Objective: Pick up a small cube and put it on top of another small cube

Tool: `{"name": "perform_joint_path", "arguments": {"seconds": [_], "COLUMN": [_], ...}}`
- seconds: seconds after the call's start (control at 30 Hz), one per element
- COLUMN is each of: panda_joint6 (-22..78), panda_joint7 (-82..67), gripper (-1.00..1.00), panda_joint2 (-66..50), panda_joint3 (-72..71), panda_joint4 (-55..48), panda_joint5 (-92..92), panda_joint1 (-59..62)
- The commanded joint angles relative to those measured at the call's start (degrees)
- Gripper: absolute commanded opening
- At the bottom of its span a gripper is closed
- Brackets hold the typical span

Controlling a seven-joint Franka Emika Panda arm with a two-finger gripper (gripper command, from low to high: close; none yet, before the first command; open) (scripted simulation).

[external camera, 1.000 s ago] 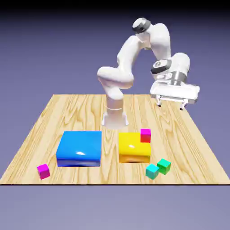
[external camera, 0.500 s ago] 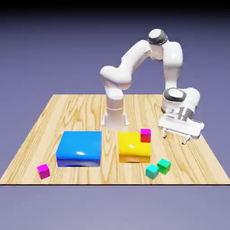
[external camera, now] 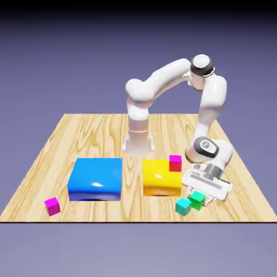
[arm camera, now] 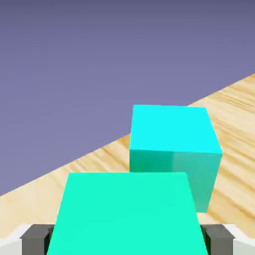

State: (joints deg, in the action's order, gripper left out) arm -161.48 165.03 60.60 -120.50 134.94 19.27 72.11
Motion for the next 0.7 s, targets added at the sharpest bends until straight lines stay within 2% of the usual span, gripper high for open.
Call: {"name": "perform_joint_path", "arguments": {"seconds": [0.0,0.6,0.67], "panda_joint6": [1.7,45.6,46.4], "panda_joint7": [-0.4,-1.1,-1.1], "gripper": [-1.0,-1.0,-1.0], "panda_joint2": [-1.8,-18.0,-18.3], "panda_joint3": [1.1,31.8,32.3], "panda_joint4": [0.9,10.8,10.9], "panda_joint5": [0.2,-11.2,-11.4], "panda_joint1": [-2.1,-38.0,-38.7]}}
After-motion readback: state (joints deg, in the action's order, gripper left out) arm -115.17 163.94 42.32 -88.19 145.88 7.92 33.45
